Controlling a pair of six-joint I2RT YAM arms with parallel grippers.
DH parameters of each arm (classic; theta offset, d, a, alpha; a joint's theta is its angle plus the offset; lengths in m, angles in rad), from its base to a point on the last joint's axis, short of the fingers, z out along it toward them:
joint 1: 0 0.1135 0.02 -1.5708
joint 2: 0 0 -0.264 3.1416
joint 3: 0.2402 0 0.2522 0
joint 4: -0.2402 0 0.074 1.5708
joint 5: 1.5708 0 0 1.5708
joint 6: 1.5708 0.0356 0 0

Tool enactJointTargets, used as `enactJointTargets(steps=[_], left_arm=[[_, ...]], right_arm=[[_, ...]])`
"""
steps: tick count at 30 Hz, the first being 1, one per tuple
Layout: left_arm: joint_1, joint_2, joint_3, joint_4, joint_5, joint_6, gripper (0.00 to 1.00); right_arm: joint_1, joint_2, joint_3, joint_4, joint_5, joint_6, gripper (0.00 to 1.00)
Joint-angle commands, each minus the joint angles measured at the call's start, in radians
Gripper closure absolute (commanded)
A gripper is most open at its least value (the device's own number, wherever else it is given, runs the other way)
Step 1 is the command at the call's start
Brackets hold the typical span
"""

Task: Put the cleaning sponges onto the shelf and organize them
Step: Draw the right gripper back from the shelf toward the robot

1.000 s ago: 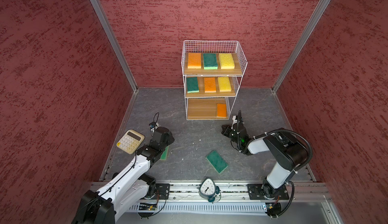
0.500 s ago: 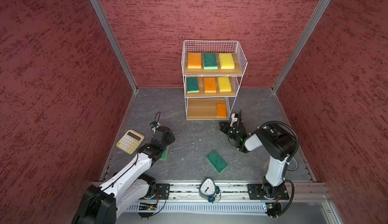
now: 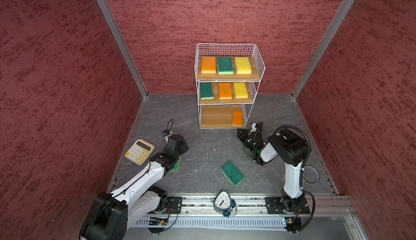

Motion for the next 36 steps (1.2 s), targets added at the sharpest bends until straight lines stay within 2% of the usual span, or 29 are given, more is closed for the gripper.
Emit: enactJointTargets(steps=[1,11,17,36], left_arm=[[-0.004,0.011,0.017,0.034,0.001,-0.013,0.42],[-0.004,0.02,0.012,0.043,0.002,-0.034,0.42],[0.0,0.019,0.02,0.035,0.002,-0.052,0.42],[0.004,0.043,0.02,0.044,0.02,-0.075,0.42]], right_arm=[[-0.009,0.055,0.028,0.082,0.058,0.084,1.0],[-0.006,0.079,0.08,0.041,0.123,0.142,1.0],[-0.004,0.036,0.116,-0.078,0.139,0.14,1.0],[0.007,0.094,0.169,-0.088,0.182,0.159,1.0]])
